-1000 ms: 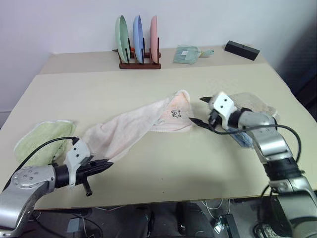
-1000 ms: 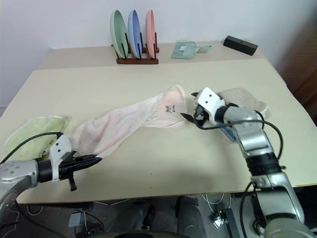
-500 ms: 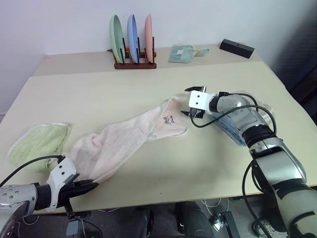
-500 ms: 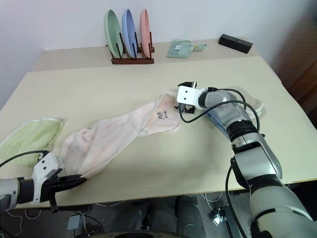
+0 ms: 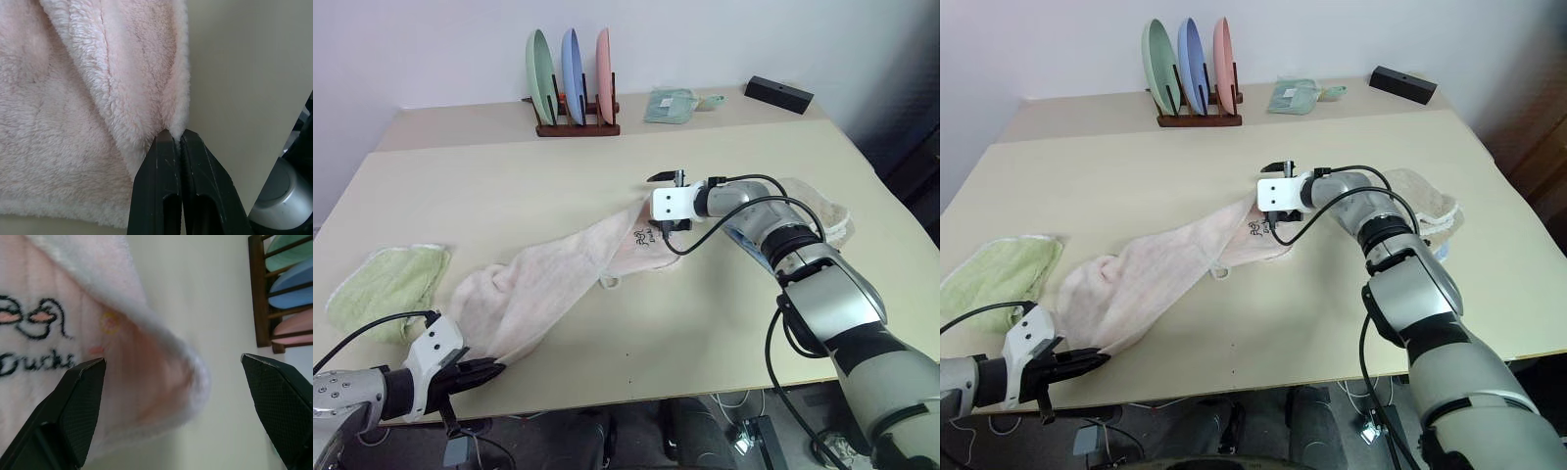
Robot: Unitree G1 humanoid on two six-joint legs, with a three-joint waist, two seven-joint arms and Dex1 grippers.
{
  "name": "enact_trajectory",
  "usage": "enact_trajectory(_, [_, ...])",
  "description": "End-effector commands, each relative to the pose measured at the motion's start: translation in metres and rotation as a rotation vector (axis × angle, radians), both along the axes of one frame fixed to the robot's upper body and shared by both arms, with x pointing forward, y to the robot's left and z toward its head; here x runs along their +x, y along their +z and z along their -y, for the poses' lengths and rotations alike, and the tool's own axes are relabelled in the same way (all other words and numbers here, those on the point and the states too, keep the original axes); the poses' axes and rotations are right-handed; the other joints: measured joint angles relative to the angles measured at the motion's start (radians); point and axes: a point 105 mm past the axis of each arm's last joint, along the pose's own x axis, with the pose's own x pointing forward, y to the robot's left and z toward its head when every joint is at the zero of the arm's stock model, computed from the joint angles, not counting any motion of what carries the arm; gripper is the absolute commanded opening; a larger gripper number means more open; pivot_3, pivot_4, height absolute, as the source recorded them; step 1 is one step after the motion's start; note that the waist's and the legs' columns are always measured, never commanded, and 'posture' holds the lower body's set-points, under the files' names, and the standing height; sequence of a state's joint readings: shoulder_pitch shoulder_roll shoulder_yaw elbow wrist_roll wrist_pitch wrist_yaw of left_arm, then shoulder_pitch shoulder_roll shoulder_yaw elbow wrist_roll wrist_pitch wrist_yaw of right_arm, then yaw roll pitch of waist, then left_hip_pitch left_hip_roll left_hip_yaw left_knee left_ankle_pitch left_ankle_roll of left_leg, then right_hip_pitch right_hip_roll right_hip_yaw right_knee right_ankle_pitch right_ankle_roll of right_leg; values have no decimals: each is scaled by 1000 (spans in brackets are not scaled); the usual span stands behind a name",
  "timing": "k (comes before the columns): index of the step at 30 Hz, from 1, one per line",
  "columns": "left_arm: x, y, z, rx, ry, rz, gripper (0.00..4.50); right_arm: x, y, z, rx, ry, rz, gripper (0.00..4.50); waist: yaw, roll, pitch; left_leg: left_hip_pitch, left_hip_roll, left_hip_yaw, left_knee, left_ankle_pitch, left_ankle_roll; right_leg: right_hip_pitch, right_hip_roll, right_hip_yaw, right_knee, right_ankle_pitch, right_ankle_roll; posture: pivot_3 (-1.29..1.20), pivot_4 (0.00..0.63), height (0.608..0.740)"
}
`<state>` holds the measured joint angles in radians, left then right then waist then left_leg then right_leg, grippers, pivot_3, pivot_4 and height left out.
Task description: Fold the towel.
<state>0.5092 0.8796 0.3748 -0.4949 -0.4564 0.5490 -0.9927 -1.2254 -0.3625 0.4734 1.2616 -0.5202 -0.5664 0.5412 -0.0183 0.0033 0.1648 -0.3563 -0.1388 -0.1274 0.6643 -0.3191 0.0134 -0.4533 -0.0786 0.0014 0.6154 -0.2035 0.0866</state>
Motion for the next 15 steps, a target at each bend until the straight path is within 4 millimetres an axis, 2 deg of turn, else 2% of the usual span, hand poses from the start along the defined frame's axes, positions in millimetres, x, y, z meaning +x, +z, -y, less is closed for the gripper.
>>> enact_trajectory(1, [0, 4, 4, 5, -11, 31, 0, 11, 19, -1, -5, -55, 90, 3648, 1, 0, 0, 0, 0, 0, 0, 0, 0, 0, 0, 0, 0, 0, 0, 0, 150, 737])
enact_trajectory(8, [0, 3, 8, -13, 2, 46, 0, 9, 19, 1, 47, -52, 73, 171, -2, 0, 0, 0, 0, 0, 0, 0, 0, -1, 0, 0, 0, 0, 0, 0, 150, 737])
enact_trajectory(12, [5, 7, 6, -6, 17, 84, 0, 6, 19, 9, 54, -36, 66, 65, 0, 0, 0, 0, 0, 0, 0, 0, 0, -1, 0, 1, 0, 0, 0, 0, 150, 737])
enact_trajectory(15, [24, 26, -3, -23, 80, 211, 0, 2, 29, 28, 65, -19, 86, 65, 5, 0, 0, 0, 0, 0, 0, 0, 0, 0, 0, 0, 0, 0, 0, 0, 150, 737])
